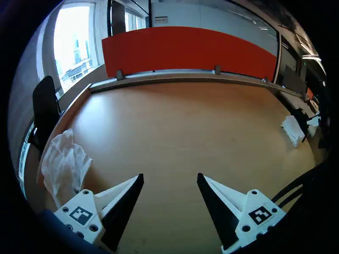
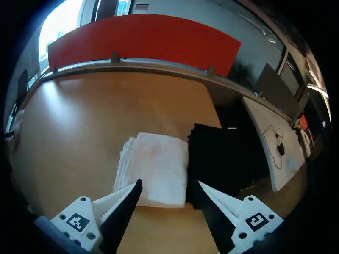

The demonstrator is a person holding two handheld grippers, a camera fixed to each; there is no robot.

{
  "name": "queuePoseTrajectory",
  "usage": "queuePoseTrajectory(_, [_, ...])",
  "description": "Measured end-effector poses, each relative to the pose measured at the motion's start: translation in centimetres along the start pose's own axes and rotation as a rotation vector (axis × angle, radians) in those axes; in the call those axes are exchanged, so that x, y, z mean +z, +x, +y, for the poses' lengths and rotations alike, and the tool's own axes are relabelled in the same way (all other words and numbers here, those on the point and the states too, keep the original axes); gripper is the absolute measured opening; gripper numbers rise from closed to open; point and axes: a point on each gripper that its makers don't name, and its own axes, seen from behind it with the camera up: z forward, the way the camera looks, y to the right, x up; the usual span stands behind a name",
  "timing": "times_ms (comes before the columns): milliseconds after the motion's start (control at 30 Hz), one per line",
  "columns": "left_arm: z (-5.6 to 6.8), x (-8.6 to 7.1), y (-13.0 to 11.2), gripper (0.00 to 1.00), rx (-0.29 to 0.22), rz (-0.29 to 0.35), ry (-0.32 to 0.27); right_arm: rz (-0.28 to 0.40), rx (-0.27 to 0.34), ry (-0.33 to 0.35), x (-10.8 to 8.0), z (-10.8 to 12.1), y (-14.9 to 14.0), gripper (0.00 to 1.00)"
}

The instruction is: Fold towel

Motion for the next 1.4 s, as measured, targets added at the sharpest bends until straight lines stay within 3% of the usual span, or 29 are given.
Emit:
queuePoseTrajectory(133, [0.0, 0.0, 0.3, 0.93, 0.000, 0.005, 0.001, 0.053, 0.064, 0.004, -0.2, -0.7, 1.2, 1.00])
queuePoseTrajectory(333, [0.2, 0.0, 0.8, 0.93, -0.003, 0.016, 0.001, 0.136, 0.136, -0.021, -0.5, -0.9, 2.9, 1.00])
queuePoseTrajectory(800, [-0.1, 0.3, 2.1, 0.93, -0.011, 0.046, 0.013, 0.255, 0.230, -0.053, -1.0, -1.7, 5.1, 1.00])
queuePoseTrajectory(1133, [-1.0, 0.4, 4.7, 0.93, -0.029, 0.121, 0.037, 0.459, 0.262, -0.100, -3.0, -1.6, 8.8, 1.00])
queuePoseTrajectory(1400, [-1.6, 0.1, 7.7, 0.93, -0.054, 0.209, 0.049, 0.564, 0.264, -0.098, -4.9, -2.4, 11.1, 1.00])
